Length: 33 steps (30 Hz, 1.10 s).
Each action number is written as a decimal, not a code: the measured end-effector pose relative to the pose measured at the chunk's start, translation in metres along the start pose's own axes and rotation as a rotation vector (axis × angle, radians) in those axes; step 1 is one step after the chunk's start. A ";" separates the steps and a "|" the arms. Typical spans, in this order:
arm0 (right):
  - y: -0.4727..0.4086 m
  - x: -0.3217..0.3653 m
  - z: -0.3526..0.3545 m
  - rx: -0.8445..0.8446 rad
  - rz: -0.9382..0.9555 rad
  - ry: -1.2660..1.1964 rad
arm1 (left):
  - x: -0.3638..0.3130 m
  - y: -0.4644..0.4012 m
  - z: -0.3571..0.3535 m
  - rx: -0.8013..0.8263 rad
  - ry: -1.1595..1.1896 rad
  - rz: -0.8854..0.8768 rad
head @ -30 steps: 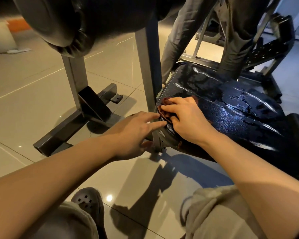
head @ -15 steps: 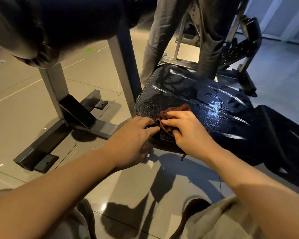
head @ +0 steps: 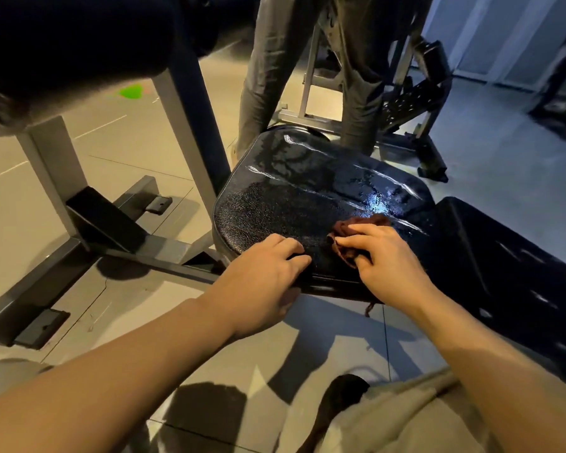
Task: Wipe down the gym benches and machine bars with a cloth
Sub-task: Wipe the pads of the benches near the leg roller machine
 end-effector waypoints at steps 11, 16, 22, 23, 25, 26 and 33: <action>0.000 0.054 -0.021 0.054 0.219 -0.039 | 0.025 0.014 0.016 -0.021 -0.032 0.091; 0.000 0.080 -0.032 0.045 0.350 -0.079 | 0.048 0.024 0.025 -0.045 -0.052 0.217; -0.008 0.053 -0.023 0.028 0.009 0.010 | 0.054 0.035 0.023 -0.020 -0.077 0.212; -0.011 0.049 -0.020 0.032 -0.061 -0.020 | 0.055 0.036 0.023 -0.021 -0.081 0.211; -0.015 0.049 -0.018 0.031 -0.122 -0.043 | 0.057 0.037 0.024 -0.032 -0.080 0.220; -0.016 0.052 -0.020 0.036 -0.102 -0.011 | 0.058 0.038 0.024 -0.037 -0.081 0.227; -0.010 0.094 -0.033 0.087 0.245 -0.074 | 0.057 0.039 0.024 -0.051 -0.067 0.243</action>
Point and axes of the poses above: each hand's wrist, its own y-axis away from the middle knuckle, its own z-axis out of the back of the hand, x = y × z, the point moved 3 cm from there along -y, towards the middle knuckle, and after that the axes turned 10 degrees about -x, right-handed, at the moved point
